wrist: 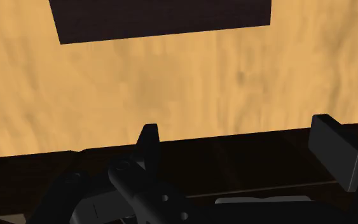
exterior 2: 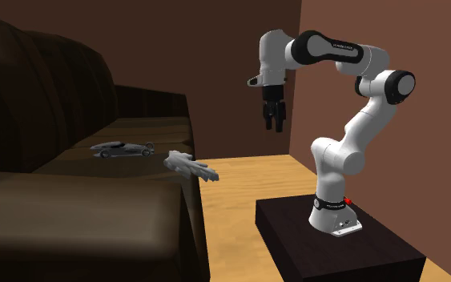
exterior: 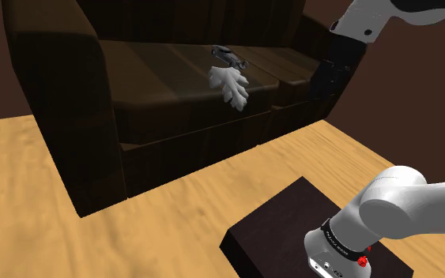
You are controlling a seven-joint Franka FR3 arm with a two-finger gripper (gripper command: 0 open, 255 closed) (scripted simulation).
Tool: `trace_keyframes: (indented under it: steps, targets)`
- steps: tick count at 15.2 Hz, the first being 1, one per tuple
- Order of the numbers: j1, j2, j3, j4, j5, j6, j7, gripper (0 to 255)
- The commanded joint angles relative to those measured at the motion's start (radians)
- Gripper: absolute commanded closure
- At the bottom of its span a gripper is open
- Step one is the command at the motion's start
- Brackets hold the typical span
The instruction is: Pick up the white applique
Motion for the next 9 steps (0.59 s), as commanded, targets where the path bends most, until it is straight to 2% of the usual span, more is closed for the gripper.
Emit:
trace_keyframes:
  steps: [1,9]
  targets:
    - [0.0,0.0,0.0,0.0,0.0,0.0,0.0,0]
    - [-0.008,0.062,0.085,-0.168,0.005,0.445,0.053,0]
